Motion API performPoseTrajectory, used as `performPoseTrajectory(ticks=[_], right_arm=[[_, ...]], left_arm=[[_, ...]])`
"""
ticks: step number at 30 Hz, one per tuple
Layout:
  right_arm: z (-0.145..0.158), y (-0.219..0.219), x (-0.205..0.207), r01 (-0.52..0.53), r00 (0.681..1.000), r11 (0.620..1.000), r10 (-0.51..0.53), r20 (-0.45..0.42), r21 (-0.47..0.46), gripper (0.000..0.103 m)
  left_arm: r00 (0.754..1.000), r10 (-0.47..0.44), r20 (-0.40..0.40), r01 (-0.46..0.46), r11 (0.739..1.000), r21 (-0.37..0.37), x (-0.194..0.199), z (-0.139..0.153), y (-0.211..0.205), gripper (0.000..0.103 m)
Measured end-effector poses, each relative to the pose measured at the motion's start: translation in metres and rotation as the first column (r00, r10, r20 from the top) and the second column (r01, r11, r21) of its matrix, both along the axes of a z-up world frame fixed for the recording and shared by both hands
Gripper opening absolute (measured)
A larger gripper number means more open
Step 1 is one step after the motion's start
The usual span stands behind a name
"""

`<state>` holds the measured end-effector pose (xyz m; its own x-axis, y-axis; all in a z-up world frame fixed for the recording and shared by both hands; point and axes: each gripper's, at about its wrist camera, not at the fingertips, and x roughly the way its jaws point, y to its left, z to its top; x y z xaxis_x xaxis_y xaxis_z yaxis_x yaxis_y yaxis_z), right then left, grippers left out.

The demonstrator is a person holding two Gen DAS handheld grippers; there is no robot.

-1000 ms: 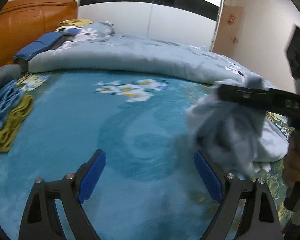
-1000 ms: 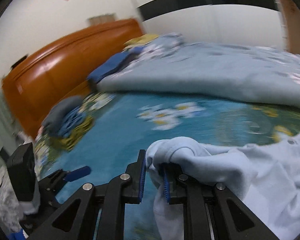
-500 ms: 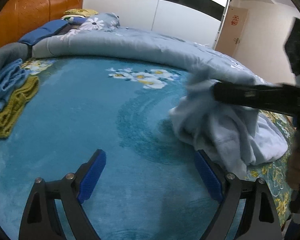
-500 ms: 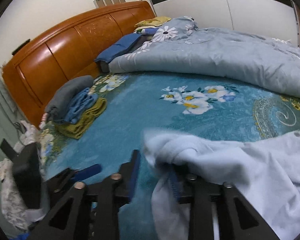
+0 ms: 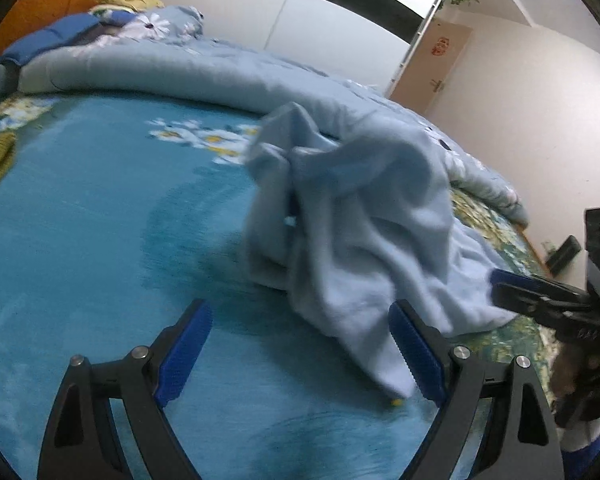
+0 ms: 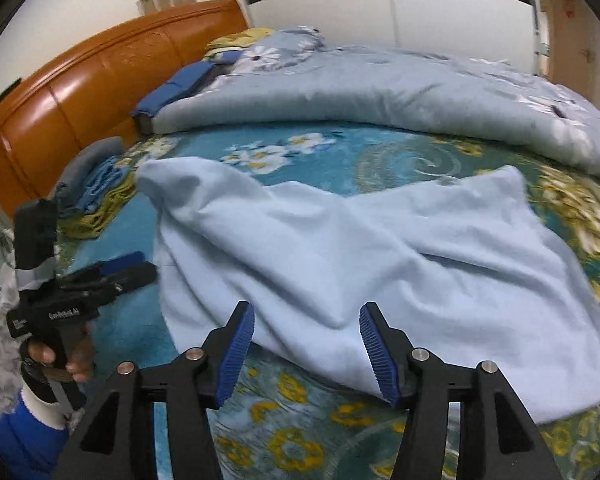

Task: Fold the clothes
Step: 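Pull the shirt open with the right gripper while the left gripper grasps another edge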

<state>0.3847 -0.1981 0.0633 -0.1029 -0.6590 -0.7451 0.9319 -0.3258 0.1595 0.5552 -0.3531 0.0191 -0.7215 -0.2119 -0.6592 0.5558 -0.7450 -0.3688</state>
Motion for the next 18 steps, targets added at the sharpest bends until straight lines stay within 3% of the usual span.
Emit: performPoseTrajectory(ticks=[4, 5, 8, 12, 14, 18], right_arm=[[-0.006, -0.016, 0.020, -0.066, 0.998, 0.998, 0.066, -0.021, -0.006, 0.059], [-0.008, -0.015, 0.025, -0.081, 0.997, 0.997, 0.081, -0.021, -0.010, 0.059], [-0.013, -0.010, 0.034, -0.087, 0.995, 0.996, 0.087, -0.039, -0.002, 0.059], [-0.019, 0.000, 0.030, -0.061, 0.998, 0.998, 0.061, -0.023, -0.003, 0.059], [-0.018, 0.008, 0.025, -0.044, 0.999, 0.999, 0.044, -0.005, -0.014, 0.059], [-0.011, 0.016, 0.033, -0.089, 0.995, 0.993, 0.091, 0.030, -0.079, 0.059]], left_arm=[[1.000, 0.000, -0.023, 0.000, 0.999, 0.033, -0.010, -0.001, 0.002, 0.090], [0.999, -0.002, -0.041, 0.004, 0.999, 0.054, -0.010, -0.001, 0.001, 0.084], [0.997, -0.012, -0.074, 0.020, 0.995, 0.100, -0.014, -0.001, -0.003, 0.062], [0.993, -0.047, -0.108, 0.064, 0.984, 0.164, -0.019, -0.004, -0.005, 0.018], [0.990, -0.057, -0.132, 0.079, 0.983, 0.168, -0.025, 0.002, -0.001, 0.013], [0.971, -0.114, -0.209, 0.153, 0.971, 0.183, -0.038, 0.024, 0.007, 0.012]])
